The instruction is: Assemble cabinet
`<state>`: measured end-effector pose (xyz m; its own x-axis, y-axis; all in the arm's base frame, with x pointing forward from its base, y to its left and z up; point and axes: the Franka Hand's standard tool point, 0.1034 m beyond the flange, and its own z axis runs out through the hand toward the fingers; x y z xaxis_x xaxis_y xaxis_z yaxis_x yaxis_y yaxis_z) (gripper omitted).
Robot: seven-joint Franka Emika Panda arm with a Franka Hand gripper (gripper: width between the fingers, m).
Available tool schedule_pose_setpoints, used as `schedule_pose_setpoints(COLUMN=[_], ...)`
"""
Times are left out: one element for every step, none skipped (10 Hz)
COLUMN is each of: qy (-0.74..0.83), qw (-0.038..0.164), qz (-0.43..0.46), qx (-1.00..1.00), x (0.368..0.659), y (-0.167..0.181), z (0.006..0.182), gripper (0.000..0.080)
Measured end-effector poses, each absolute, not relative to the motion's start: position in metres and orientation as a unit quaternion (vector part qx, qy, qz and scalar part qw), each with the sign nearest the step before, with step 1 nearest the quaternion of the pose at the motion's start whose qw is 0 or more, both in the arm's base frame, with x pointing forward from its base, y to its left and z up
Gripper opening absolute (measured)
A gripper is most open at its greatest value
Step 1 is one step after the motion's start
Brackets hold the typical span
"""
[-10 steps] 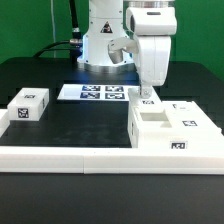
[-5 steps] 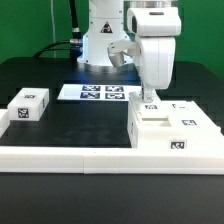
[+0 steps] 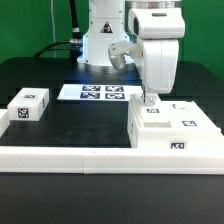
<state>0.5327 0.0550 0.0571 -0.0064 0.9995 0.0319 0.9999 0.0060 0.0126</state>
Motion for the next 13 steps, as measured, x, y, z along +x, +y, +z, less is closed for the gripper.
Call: schedule_pose_setpoints(qy=[-0.709,-0.708,-0.708,-0.707,-0.707,-0.706,-0.706,-0.706,-0.705,-0.705,-0.705,-0.705,-0.705], qw=[0.007,0.008,0.008,0.008,0.009,0.009,0.008,0.008,0.008,0.008,0.009,0.009,0.009], qz=[-0.016,-0.016,-0.016,-0.017,-0.017,-0.018,-0.019,-0.019,-0.018,-0.018,-0.018,-0.018,-0.018], qx=[-0.705,-0.706,-0.706,-0.707,-0.707,-0.708,-0.708,-0.708,-0.708,-0.709,-0.709,-0.709,-0.709], x=[0.539,0.545,0.552,0.559,0.564,0.569,0.571,0.571,0.571,0.57,0.57,0.57,0.57], y=[0.055,0.056,0.057,0.057,0.057,0.056,0.056,0.056,0.056,0.056,0.056,0.056,0.056], z=[0.057,0.057,0.057,0.058,0.058,0.058,0.058,0.058,0.058,0.057,0.057,0.057,0.057], gripper=[0.0071,0.0071,0.0071,0.0071,0.0071,0.0071,0.0071,0.0071,0.0071,0.0133,0.0323,0.0458,0.0458])
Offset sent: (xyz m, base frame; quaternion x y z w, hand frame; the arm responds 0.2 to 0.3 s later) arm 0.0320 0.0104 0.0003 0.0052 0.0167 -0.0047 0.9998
